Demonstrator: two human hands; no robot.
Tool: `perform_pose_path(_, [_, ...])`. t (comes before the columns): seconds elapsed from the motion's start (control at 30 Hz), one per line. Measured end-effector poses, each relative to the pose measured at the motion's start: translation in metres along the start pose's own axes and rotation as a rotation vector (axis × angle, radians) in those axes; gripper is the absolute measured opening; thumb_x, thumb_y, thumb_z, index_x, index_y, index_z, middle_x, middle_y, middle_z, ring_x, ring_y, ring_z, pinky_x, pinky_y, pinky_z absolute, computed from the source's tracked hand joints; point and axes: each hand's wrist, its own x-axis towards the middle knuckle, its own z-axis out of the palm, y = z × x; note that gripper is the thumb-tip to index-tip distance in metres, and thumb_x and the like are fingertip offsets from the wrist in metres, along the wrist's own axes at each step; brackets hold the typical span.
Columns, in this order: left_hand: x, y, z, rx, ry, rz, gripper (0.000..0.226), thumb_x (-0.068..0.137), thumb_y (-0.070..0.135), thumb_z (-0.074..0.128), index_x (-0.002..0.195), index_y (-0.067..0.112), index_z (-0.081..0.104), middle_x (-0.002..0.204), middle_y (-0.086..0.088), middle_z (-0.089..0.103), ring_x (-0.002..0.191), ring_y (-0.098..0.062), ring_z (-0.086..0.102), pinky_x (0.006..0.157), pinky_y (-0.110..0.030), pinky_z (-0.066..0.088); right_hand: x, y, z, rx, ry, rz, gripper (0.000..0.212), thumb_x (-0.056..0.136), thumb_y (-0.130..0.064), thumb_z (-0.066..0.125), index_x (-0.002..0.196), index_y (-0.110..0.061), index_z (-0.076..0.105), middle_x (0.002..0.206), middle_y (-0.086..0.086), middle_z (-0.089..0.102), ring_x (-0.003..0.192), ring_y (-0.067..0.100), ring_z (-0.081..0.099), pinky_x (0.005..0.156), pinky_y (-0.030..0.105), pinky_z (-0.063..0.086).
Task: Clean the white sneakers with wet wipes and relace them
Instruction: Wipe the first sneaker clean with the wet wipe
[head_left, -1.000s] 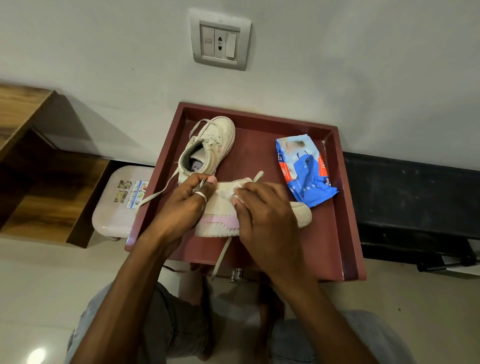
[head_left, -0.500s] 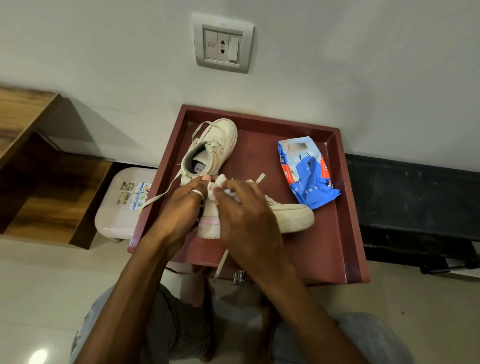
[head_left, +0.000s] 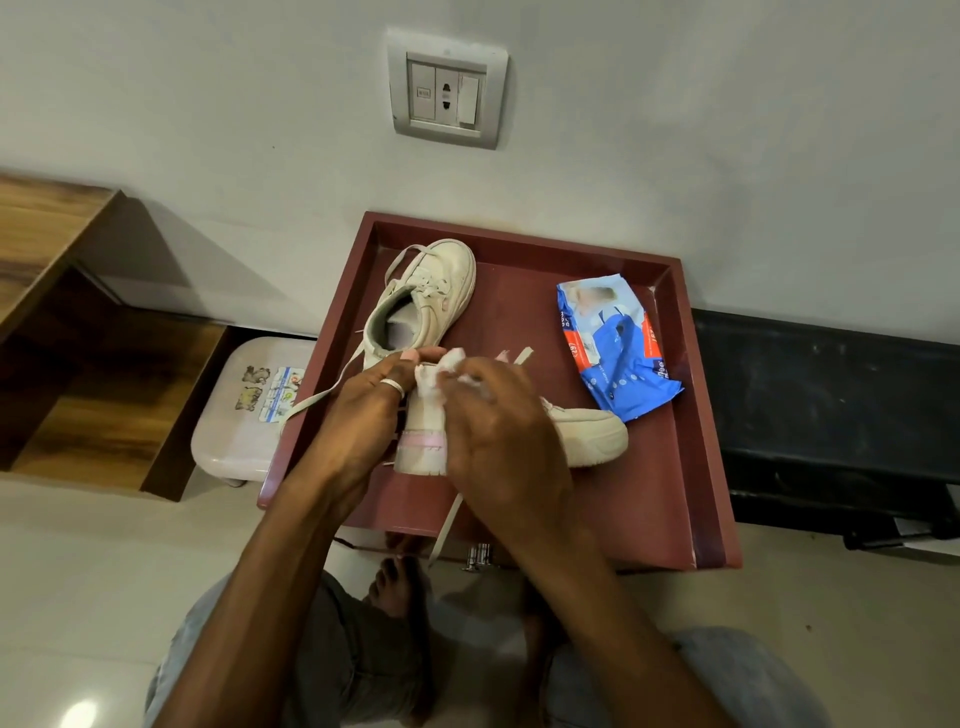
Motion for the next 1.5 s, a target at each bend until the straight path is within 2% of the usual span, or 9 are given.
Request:
perform_pose_path(0.17, [0.000, -0.001, 0.002, 0.019, 0.012, 0.012, 0.034, 0.108, 0.040, 0.041, 0.106, 0.037, 0.075, 0.104, 0.007, 0.078, 0.096, -0.016, 0.073, 0.079, -0.041, 0.059, 0.006, 0.032, -0.014, 0.124, 0.118, 0.339, 0.024, 0.093, -0.010, 0.060, 0.113, -0.009, 0.072, 0.106, 0.006, 0.069, 0.097, 0.017, 0.063, 0.082, 0.035, 0.056])
perform_pose_path(0.27, [-0.001, 0.001, 0.002, 0.006, 0.001, 0.020, 0.032, 0.107, 0.032, 0.044, 0.106, 0.033, 0.076, 0.099, 0.008, 0.079, 0.084, -0.007, 0.074, 0.065, -0.027, 0.059, 0.000, -0.001, -0.003, 0.059, 0.055, 0.115, 0.029, 0.094, -0.010, 0.053, 0.118, -0.007, 0.068, 0.113, 0.009, 0.065, 0.105, 0.019, 0.057, 0.089, 0.027, 0.048])
perform_pose_path(0.4, [-0.001, 0.002, -0.002, -0.013, 0.012, 0.017, 0.030, 0.107, 0.026, 0.045, 0.115, 0.028, 0.074, 0.103, 0.004, 0.079, 0.089, -0.009, 0.076, 0.068, -0.025, 0.061, -0.005, -0.018, 0.006, -0.017, -0.051, -0.090, 0.032, 0.095, -0.009, 0.053, 0.123, -0.004, 0.066, 0.121, 0.010, 0.063, 0.115, 0.024, 0.054, 0.099, 0.033, 0.048])
perform_pose_path(0.6, [0.000, 0.001, 0.000, 0.041, 0.023, 0.029, 0.034, 0.109, 0.036, 0.040, 0.111, 0.030, 0.073, 0.102, 0.007, 0.078, 0.086, -0.006, 0.073, 0.070, -0.029, 0.059, 0.007, 0.024, -0.010, 0.122, 0.101, 0.365, 0.026, 0.092, -0.009, 0.059, 0.116, -0.010, 0.071, 0.112, 0.006, 0.069, 0.103, 0.020, 0.064, 0.085, 0.038, 0.056])
perform_pose_path(0.77, [-0.003, 0.001, 0.000, 0.017, 0.012, 0.039, 0.033, 0.107, 0.019, 0.041, 0.108, 0.029, 0.073, 0.095, 0.008, 0.079, 0.080, -0.003, 0.074, 0.063, -0.021, 0.058, -0.004, -0.018, 0.004, 0.007, -0.027, -0.037, 0.034, 0.095, -0.011, 0.049, 0.126, -0.006, 0.063, 0.123, 0.010, 0.062, 0.119, 0.023, 0.053, 0.101, 0.032, 0.047])
perform_pose_path(0.83, [-0.002, 0.001, 0.000, 0.014, 0.008, 0.039, 0.032, 0.108, 0.020, 0.042, 0.111, 0.029, 0.072, 0.097, 0.009, 0.079, 0.082, -0.003, 0.075, 0.064, -0.021, 0.058, -0.002, -0.010, 0.003, -0.006, -0.049, -0.075, 0.035, 0.096, -0.012, 0.047, 0.125, -0.007, 0.064, 0.124, 0.010, 0.063, 0.119, 0.023, 0.054, 0.102, 0.032, 0.047])
perform_pose_path(1.03, [-0.001, -0.001, -0.001, 0.062, 0.002, 0.061, 0.033, 0.108, 0.038, 0.040, 0.115, 0.033, 0.072, 0.105, 0.010, 0.078, 0.090, -0.004, 0.073, 0.078, -0.028, 0.057, 0.011, 0.033, -0.008, 0.188, 0.113, 0.389, 0.028, 0.093, -0.008, 0.058, 0.117, -0.012, 0.071, 0.108, 0.002, 0.072, 0.097, 0.015, 0.066, 0.083, 0.028, 0.053])
perform_pose_path(1.3, [-0.001, -0.002, -0.003, 0.028, 0.002, 0.054, 0.032, 0.107, 0.016, 0.043, 0.117, 0.026, 0.072, 0.103, 0.008, 0.078, 0.089, -0.004, 0.074, 0.069, -0.020, 0.058, -0.002, -0.015, 0.005, -0.002, -0.047, -0.055, 0.038, 0.096, -0.014, 0.043, 0.128, -0.005, 0.063, 0.127, 0.012, 0.064, 0.123, 0.025, 0.054, 0.107, 0.036, 0.044])
perform_pose_path(1.5, [0.000, -0.002, -0.003, 0.065, -0.006, 0.062, 0.031, 0.107, 0.037, 0.043, 0.115, 0.032, 0.073, 0.107, 0.009, 0.078, 0.092, -0.005, 0.073, 0.079, -0.029, 0.056, 0.009, 0.043, -0.010, 0.108, 0.077, 0.371, 0.029, 0.091, -0.008, 0.058, 0.116, -0.013, 0.072, 0.104, 0.002, 0.075, 0.096, 0.020, 0.068, 0.083, 0.030, 0.053])
